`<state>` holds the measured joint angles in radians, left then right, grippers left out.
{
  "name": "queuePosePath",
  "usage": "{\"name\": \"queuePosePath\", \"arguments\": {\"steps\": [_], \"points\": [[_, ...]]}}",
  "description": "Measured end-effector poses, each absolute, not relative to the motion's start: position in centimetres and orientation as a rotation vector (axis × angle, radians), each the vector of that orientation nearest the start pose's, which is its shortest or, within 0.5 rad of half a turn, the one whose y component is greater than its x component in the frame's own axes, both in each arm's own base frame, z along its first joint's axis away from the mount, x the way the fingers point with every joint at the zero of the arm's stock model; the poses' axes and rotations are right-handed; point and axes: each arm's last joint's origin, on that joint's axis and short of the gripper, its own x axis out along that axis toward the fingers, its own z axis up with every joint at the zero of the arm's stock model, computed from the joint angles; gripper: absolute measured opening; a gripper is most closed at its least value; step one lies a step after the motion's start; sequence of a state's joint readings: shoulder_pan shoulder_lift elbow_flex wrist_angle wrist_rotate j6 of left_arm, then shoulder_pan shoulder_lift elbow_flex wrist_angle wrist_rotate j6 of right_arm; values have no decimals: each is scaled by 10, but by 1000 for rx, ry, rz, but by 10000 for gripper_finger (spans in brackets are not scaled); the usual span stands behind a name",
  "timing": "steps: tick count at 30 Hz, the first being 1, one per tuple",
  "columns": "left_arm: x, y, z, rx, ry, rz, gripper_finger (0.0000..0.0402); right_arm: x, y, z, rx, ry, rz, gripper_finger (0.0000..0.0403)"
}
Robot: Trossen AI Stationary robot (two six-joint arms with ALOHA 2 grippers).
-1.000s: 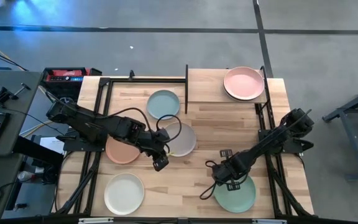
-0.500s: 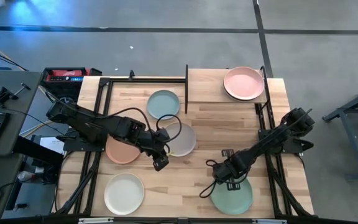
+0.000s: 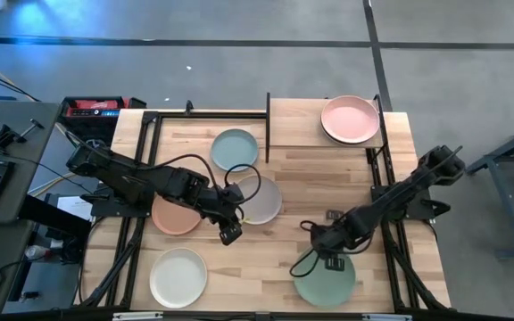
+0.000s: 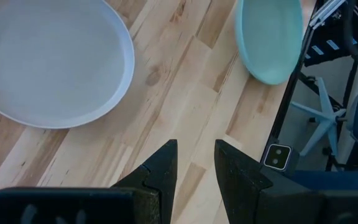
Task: Place and stack plates onto a shelf
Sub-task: Stack the green plate on the top of the pink plate on the shelf
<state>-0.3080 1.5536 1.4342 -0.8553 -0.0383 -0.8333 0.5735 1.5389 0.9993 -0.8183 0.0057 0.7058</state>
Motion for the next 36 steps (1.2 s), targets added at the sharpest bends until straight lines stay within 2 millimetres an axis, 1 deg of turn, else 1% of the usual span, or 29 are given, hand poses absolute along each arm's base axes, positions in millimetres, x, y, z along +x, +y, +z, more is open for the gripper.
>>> {"name": "queuePosePath", "arguments": {"steps": [9,12,17,21,26,31,36], "points": [[306,-95,318,-586,985,183,97,223,137,222,311,1298,-91,0],[306,-94,318,-569,965,214,97,221,129,229,384,1277,-139,0],[306,-92,318,-527,927,269,97,217,109,244,516,1235,-237,0],[307,-91,318,-461,907,287,97,210,89,260,608,1172,-303,0],[309,-82,319,-397,881,333,97,193,59,282,733,1080,-395,0],[312,-65,319,-292,853,401,97,171,26,304,856,911,-491,0],[316,-41,320,-219,851,459,97,145,-5,322,950,701,-618,0]]}}
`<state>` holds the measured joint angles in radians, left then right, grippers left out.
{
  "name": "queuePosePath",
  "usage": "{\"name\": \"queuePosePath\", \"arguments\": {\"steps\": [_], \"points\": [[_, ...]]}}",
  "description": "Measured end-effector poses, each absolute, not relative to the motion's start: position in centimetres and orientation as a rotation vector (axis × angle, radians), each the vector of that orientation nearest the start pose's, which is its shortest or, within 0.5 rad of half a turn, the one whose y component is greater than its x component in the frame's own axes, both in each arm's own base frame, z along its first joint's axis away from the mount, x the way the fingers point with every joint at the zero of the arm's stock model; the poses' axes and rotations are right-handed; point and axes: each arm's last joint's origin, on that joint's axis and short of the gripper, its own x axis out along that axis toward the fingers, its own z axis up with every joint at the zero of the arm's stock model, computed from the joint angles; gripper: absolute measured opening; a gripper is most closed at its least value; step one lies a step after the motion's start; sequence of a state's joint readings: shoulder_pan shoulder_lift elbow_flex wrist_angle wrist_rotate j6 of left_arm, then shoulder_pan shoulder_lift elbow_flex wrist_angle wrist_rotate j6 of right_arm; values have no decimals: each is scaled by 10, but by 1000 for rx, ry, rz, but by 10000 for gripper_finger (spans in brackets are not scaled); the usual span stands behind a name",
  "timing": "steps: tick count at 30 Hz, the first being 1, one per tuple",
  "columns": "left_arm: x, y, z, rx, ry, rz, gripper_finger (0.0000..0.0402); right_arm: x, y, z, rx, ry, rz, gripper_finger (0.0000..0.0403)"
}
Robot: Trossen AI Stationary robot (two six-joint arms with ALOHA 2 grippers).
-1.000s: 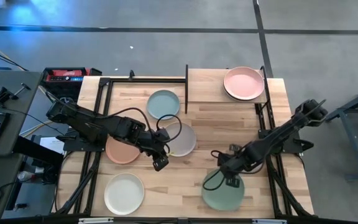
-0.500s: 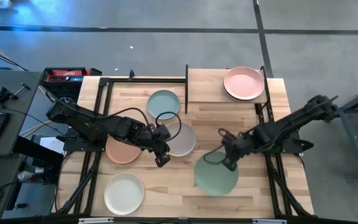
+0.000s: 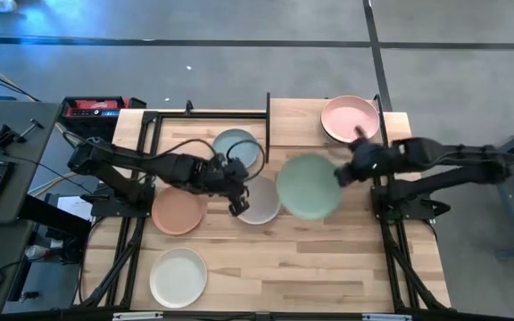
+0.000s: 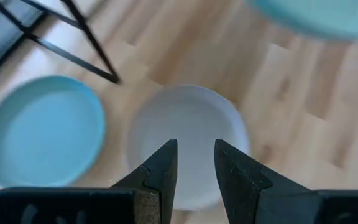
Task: Place and stack plates onto a shelf
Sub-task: Stack the green plate on the top of the pink plate on the shelf
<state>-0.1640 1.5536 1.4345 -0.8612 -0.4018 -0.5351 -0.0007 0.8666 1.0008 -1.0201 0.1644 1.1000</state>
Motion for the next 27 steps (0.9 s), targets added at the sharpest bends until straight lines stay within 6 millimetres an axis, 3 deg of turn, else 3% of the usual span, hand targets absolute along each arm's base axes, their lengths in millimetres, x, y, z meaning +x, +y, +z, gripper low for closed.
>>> {"name": "queuePosePath", "arguments": {"steps": [12,20,27], "points": [[322,33,323,-147,824,582,97,88,-45,339,1022,372,-926,0],[321,72,327,-117,784,646,97,77,-60,346,987,182,-1126,0],[315,93,326,-117,814,624,97,70,-69,347,1012,77,-1272,0]]}}
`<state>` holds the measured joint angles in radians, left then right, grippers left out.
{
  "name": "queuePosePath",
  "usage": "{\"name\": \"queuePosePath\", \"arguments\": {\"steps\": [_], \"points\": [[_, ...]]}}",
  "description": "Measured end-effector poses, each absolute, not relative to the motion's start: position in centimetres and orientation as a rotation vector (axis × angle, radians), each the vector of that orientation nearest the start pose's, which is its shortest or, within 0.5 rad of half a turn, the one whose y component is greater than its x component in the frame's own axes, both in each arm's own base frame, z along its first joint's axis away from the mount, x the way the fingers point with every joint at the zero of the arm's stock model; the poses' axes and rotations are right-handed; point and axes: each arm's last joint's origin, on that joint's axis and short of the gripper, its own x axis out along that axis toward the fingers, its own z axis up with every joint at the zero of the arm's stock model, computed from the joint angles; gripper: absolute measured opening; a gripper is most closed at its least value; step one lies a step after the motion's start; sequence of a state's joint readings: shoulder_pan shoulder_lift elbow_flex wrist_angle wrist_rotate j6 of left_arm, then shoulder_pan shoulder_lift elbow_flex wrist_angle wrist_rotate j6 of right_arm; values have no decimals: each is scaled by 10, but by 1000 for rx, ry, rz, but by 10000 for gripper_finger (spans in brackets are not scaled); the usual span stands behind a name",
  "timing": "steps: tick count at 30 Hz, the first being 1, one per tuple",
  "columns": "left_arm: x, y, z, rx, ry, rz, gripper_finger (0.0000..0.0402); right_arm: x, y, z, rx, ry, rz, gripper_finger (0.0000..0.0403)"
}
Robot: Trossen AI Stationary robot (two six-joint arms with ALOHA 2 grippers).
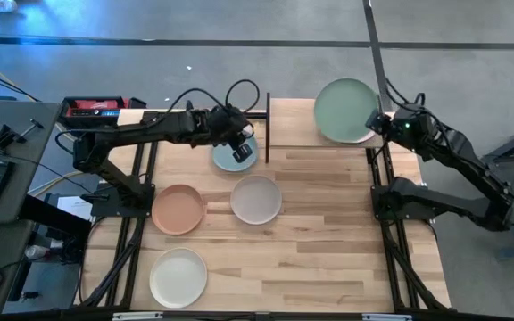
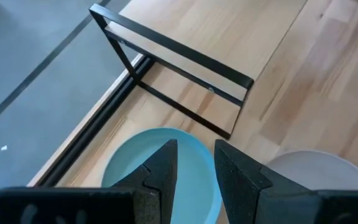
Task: Place and stack plates onto a shelf
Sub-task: Stack the green plate on the top of the pink plate on the shelf
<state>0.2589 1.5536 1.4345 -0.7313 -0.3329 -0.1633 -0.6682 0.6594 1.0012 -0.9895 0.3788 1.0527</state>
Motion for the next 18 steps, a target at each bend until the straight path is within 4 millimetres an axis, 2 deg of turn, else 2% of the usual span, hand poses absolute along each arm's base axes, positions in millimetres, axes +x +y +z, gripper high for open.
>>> {"name": "queuePosePath", "arguments": {"steps": [8,18], "points": [[312,104,325,-94,851,507,97,62,-79,341,1103,29,-1448,0],[308,114,324,-78,872,436,97,70,-97,329,1201,117,-1528,0]]}}
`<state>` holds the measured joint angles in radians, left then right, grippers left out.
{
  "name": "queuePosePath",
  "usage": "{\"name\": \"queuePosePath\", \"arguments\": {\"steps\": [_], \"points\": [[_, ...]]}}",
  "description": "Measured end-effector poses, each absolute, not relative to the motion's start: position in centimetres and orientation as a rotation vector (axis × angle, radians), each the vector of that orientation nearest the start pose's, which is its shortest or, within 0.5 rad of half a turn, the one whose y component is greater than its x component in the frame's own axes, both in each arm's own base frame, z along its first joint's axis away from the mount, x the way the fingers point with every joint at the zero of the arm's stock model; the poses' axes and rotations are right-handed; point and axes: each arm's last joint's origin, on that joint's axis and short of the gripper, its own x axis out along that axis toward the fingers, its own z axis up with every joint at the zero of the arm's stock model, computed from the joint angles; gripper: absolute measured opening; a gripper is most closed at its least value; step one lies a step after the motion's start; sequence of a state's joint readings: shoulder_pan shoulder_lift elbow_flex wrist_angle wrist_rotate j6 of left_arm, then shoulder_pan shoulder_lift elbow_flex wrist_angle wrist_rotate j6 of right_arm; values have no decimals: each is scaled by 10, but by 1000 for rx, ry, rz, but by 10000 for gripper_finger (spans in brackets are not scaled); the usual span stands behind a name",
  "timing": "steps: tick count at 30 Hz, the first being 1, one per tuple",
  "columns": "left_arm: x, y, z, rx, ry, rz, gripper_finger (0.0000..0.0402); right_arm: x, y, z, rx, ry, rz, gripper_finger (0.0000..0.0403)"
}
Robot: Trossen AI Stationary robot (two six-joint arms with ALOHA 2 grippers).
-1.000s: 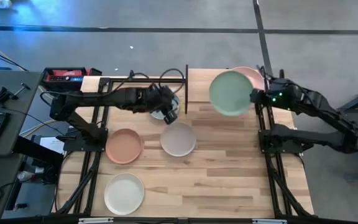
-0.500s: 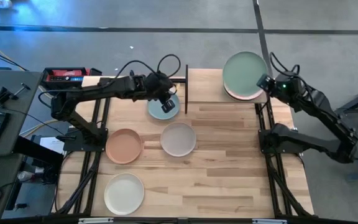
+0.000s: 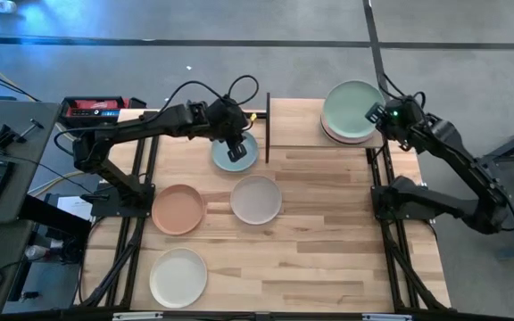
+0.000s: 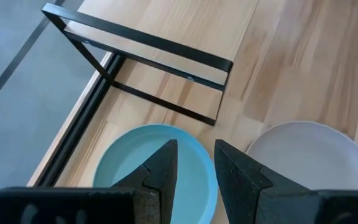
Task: Place and stack plates onto a shelf
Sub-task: Stack the green plate on the top of the pink plate on the shelf
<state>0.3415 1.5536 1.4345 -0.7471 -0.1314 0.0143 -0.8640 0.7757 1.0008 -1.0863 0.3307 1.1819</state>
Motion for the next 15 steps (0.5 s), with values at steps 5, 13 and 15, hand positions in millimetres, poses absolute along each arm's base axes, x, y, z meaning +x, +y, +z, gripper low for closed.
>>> {"name": "queuePosePath", "arguments": {"steps": [5,13,15], "points": [[306,116,324,-63,891,435,97,75,-103,324,1228,170,-1538,0],[305,118,324,-65,892,439,97,79,-108,321,1222,208,-1549,0],[305,118,324,-65,892,439,97,79,-108,321,1219,211,-1548,2]]}}
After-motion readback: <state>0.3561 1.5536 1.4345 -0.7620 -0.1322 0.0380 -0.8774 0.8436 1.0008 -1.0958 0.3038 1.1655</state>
